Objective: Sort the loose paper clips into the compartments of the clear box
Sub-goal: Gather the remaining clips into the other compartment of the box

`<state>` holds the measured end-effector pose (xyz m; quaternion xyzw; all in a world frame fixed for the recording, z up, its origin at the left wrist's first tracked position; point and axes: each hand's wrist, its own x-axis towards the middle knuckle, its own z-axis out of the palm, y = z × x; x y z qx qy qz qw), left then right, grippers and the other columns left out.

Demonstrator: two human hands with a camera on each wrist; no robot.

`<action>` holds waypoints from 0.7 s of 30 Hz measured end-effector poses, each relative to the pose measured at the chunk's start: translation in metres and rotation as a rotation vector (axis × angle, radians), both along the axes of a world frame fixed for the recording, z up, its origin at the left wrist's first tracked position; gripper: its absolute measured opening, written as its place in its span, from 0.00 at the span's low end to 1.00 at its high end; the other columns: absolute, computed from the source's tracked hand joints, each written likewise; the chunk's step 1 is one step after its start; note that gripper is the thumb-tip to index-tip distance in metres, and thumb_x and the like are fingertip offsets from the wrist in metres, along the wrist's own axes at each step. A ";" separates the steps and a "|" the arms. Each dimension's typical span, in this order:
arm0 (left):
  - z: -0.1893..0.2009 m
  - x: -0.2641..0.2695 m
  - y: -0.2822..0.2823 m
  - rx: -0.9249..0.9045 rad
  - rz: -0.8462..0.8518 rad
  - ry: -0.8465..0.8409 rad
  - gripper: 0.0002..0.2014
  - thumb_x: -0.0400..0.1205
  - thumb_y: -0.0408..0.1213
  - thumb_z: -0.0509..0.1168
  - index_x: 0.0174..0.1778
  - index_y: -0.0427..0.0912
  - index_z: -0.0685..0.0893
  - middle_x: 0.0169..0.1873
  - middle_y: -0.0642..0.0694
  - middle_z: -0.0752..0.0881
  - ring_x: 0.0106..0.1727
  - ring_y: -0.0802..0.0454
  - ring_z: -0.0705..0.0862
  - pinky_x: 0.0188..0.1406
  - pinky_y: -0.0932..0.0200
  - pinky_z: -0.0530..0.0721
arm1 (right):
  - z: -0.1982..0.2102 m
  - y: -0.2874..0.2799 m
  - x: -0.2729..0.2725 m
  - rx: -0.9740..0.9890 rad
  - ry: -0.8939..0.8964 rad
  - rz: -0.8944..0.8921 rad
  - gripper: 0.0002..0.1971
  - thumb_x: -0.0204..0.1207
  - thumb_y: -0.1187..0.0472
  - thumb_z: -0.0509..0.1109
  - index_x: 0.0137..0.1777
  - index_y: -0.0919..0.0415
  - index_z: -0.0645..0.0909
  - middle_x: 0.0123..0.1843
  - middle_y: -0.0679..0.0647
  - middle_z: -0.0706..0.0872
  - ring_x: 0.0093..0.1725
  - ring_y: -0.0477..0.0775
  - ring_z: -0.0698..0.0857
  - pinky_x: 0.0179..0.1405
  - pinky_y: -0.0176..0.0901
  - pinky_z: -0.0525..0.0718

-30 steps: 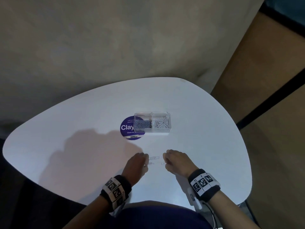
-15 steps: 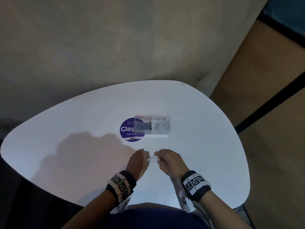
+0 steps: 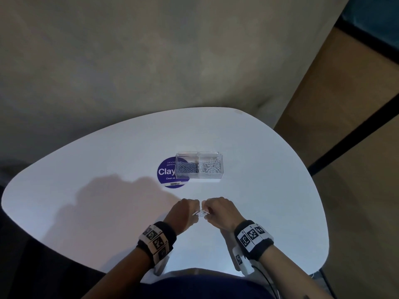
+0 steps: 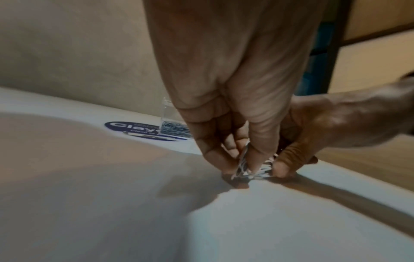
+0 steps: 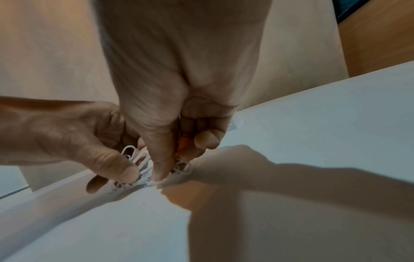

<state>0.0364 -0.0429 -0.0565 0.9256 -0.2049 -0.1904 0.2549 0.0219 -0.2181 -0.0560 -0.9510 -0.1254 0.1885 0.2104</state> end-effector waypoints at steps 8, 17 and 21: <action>0.032 0.042 -0.004 -0.321 0.093 -0.051 0.10 0.69 0.26 0.74 0.31 0.42 0.81 0.25 0.47 0.79 0.26 0.57 0.72 0.28 0.72 0.68 | 0.036 -0.023 0.032 0.283 -0.077 -0.254 0.19 0.66 0.61 0.77 0.25 0.46 0.70 0.28 0.27 0.80 0.32 0.39 0.77 0.37 0.37 0.72; 0.068 0.118 -0.045 -0.239 0.344 -0.045 0.06 0.71 0.29 0.72 0.34 0.43 0.82 0.26 0.53 0.81 0.32 0.52 0.79 0.33 0.61 0.75 | 0.057 -0.033 0.104 0.463 -0.078 -0.520 0.14 0.69 0.80 0.74 0.36 0.58 0.85 0.31 0.53 0.84 0.25 0.36 0.83 0.32 0.36 0.85; 0.060 0.127 -0.059 -0.195 0.404 -0.006 0.07 0.73 0.30 0.73 0.35 0.43 0.81 0.32 0.50 0.82 0.36 0.48 0.84 0.37 0.57 0.83 | 0.050 -0.035 0.111 0.424 -0.116 -0.511 0.09 0.69 0.80 0.70 0.41 0.68 0.87 0.38 0.63 0.90 0.34 0.51 0.89 0.42 0.42 0.91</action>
